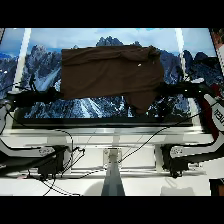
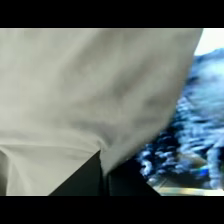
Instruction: Fold the clothes and pants, and hang the long-sleeved shirts on hangers.
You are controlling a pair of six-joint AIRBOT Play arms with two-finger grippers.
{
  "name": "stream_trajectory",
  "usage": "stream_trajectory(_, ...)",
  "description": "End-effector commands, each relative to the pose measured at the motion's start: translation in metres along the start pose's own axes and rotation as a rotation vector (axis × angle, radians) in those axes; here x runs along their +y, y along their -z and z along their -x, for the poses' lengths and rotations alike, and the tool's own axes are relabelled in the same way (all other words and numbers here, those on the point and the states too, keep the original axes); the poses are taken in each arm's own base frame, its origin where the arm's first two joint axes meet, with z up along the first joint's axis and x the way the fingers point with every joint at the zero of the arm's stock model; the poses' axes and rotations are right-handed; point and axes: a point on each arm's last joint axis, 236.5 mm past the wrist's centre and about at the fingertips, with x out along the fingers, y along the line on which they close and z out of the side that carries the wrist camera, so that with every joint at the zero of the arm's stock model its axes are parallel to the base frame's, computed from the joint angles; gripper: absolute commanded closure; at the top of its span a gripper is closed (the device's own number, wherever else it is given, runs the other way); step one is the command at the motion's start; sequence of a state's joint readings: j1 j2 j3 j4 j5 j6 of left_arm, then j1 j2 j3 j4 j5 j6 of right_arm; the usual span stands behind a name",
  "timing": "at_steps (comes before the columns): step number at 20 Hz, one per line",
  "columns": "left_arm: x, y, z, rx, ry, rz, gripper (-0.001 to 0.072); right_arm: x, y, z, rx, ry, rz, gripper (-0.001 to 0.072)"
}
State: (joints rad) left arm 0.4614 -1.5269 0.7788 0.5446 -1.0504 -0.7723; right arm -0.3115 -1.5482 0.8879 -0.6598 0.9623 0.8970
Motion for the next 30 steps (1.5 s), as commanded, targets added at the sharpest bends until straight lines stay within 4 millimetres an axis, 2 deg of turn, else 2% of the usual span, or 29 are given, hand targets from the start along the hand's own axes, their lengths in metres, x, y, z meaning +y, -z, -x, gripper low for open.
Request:
stream_trajectory(1,-0.064,-0.007,0.02,0.065,0.206,-0.131,0.0697,0.042,-0.037,0.04,-0.121,-0.031,0.109,0.0696)
stream_trajectory(2,-0.089,-0.018,0.036,0.06,0.258,-0.193,0.0698,0.059,-0.052,0.06,-0.174,-0.032,0.161,0.0696)
stream_trajectory(3,-0.122,-0.035,0.058,0.02,0.328,-0.251,0.0698,0.081,-0.066,0.085,-0.236,-0.037,0.225,0.0696)
stream_trajectory(4,-0.164,-0.056,0.087,-0.054,0.422,-0.292,0.0698,0.108,-0.08,0.114,-0.308,-0.041,0.297,0.0695)
stream_trajectory(6,-0.25,-0.088,0.161,-0.257,0.621,-0.428,0.0698,0.166,-0.098,0.181,-0.469,-0.037,0.46,0.0696)
stream_trajectory(7,-0.291,-0.098,0.207,-0.381,0.697,-0.512,0.0698,0.196,-0.102,0.217,-0.553,-0.032,0.535,0.0696)
stream_trajectory(8,-0.326,-0.099,0.25,-0.495,0.738,-0.605,0.0698,0.227,-0.102,0.253,-0.636,-0.026,0.61,0.0696)
stream_trajectory(10,-0.374,-0.088,0.313,-0.667,0.723,-0.748,0.0698,0.29,-0.086,0.326,-0.806,-0.014,0.763,0.0695)
stream_trajectory(12,-0.413,-0.061,0.365,-0.823,0.692,-0.853,0.0697,0.347,-0.053,0.392,-0.963,-0.002,0.904,0.0695)
stream_trajectory(13,-0.429,-0.044,0.386,-0.899,0.667,-0.895,0.0697,0.369,-0.034,0.417,-1.025,0.003,0.959,0.0695)
stream_trajectory(15,-0.45,-0.016,0.412,-1.019,0.591,-0.984,0.0697,0.405,0.005,0.459,-1.143,0.014,1.052,0.0695)
stream_trajectory(17,-0.466,0.009,0.429,-1.134,0.489,-1.098,0.0697,0.422,0.032,0.483,-1.225,0.028,1.097,0.0696)
stream_trajectory(19,-0.47,0.021,0.434,-1.184,0.382,-1.131,0.0697,0.423,0.04,0.488,-1.238,0.046,1.107,0.0697)
stream_trajectory(20,-0.464,0.017,0.431,-1.189,0.305,-1.118,0.0698,0.42,0.035,0.486,-1.232,0.056,1.098,0.0697)
stream_trajectory(21,-0.45,0.004,0.428,-1.191,0.208,-1.067,0.0698,0.416,0.027,0.485,-1.228,0.051,1.071,0.0697)
stream_trajectory(23,-0.407,-0.031,0.425,-1.174,0.034,-0.928,0.0698,0.4,-0.005,0.468,-1.17,0.023,0.975,0.0697)
stream_trajectory(25,-0.357,-0.063,0.41,-1.09,-0.098,-0.856,0.0698,0.37,-0.046,0.426,-1.018,-0.015,0.861,0.0697)
stream_trajectory(26,-0.334,-0.079,0.394,-1.026,-0.119,-0.823,0.0698,0.351,-0.065,0.394,-0.905,-0.045,0.797,0.0697)
stream_trajectory(28,-0.294,-0.106,0.339,-0.85,-0.097,-0.766,0.0698,0.314,-0.089,0.326,-0.664,-0.118,0.677,0.0697)
stream_trajectory(29,-0.275,-0.117,0.301,-0.746,-0.091,-0.744,0.0698,0.298,-0.098,0.29,-0.551,-0.145,0.637,0.0697)
stream_trajectory(30,-0.256,-0.127,0.255,-0.626,-0.094,-0.754,0.0698,0.282,-0.107,0.255,-0.464,-0.162,0.6,0.0696)
